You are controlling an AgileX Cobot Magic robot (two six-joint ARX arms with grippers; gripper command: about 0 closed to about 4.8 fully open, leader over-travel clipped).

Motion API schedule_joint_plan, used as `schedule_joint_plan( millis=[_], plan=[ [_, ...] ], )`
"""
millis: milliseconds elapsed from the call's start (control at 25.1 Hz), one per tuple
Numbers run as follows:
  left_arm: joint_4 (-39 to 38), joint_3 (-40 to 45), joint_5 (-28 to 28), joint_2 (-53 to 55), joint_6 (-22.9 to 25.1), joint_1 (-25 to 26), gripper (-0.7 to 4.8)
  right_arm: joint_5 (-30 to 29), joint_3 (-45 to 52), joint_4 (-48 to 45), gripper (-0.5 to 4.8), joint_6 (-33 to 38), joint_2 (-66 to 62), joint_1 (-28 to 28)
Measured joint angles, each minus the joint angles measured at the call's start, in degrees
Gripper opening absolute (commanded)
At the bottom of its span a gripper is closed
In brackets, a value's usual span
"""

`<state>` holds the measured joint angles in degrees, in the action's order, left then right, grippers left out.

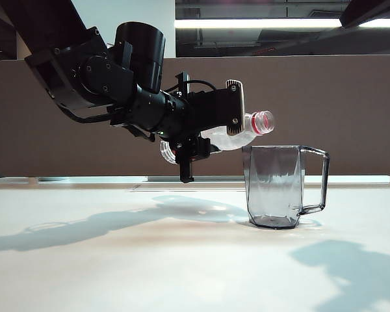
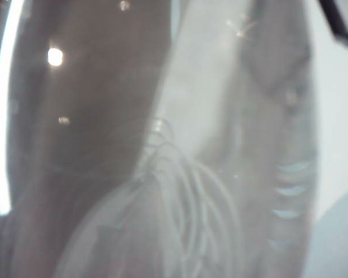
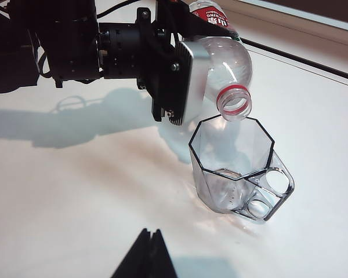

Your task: Pick up the mineral water bottle with the left hand on the table and pour water into the mug until it's half full.

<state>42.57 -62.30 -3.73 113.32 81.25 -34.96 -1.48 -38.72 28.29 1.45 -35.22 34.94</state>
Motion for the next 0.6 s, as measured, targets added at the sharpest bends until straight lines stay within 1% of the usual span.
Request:
schedule_joint_plan(
  millis=[279,598],
  plan=[
    [0.00,0.00,0.00,0.00,2.16,0.00,1.79,0.00,0.00,0.00,-0.08,0.00,0.00,0.00],
    [0.00,-0.02,0.00,0.00,2.75,0.00,1.79,0.00,0.00,0.22,-0.08,0.00,0.00,0.00]
  ],
)
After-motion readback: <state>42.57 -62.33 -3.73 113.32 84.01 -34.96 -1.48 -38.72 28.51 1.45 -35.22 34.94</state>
